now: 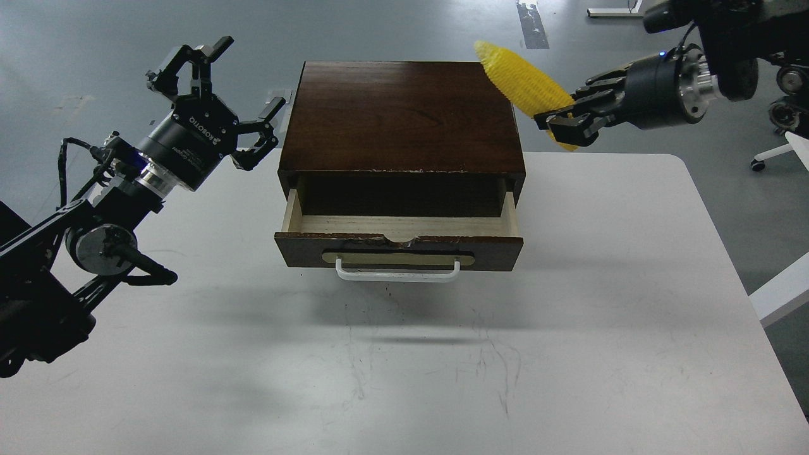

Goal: Put corn in drawer with both arms
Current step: 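Lift the corn with the right gripper and carry it over the drawer, then lower the corn into the open drawer and open the right gripper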

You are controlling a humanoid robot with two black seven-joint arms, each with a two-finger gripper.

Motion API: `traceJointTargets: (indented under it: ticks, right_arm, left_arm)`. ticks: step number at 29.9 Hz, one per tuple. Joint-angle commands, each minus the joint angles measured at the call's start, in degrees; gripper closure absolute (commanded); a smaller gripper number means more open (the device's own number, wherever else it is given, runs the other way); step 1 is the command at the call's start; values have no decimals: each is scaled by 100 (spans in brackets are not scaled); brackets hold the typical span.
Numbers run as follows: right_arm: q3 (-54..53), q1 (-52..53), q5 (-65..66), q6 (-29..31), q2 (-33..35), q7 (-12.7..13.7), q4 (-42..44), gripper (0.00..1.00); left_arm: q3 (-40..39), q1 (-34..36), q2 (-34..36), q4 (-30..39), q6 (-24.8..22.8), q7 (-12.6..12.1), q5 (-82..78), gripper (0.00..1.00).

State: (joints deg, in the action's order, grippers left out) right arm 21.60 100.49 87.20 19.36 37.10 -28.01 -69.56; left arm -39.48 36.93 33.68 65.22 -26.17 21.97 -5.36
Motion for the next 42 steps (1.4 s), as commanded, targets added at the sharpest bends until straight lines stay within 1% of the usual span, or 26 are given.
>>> traceJointTargets:
  ticks: [1,4,7,9,11,19,25,27,29,31,33,38,42]
  right_arm:
    - [195,173,25,-177,-632,1,-14,76]
    - [352,216,130,-353,-1028,1,-6,76]
    - [590,269,420,-887,-1415,1,12,76]
    - [739,304,508,-1108,-1530,1,30,76]
    - [985,322,552,-1451,-1749,1,39,76]
    - [1425,296,684,-1830,-2084,1,187,76]
    - [1540,191,676,-1883,-2181,1,390,75]
    - [1549,59,676,-1883,-2199,1,408,69]
    - [1549,6,676,-1883,-2207,1,408,67]
    - [1549,-38,667,-1883,-2216,1,408,61]
    - [1549,-47,667,-1883,-2225,1,408,52]
    - [1549,-47,667,-1883,-2225,1,408,46]
    - [1549,-47,667,-1883,-2225,1,408,46]
  left_arm:
    - [2,-2,33,9,7,0,0,2]
    - [2,-2,50,17,7,0,0,2]
    - [2,-2,59,26,7,0,0,2]
    - [2,-2,68,26,7,0,0,2]
    - [2,-2,86,35,7,9,0,2]
    - [2,-2,94,35,-2,9,0,2]
    - [-51,-2,94,35,-2,9,0,2]
    - [-51,-2,94,35,-2,9,0,2]
    - [-51,-2,86,35,-2,9,0,2]
    - [-51,-11,86,44,-2,9,0,2]
    - [-60,-11,86,35,-2,9,0,2]
    - [-51,-11,86,44,-2,9,0,2]
    - [-51,-11,86,35,-2,9,0,2]
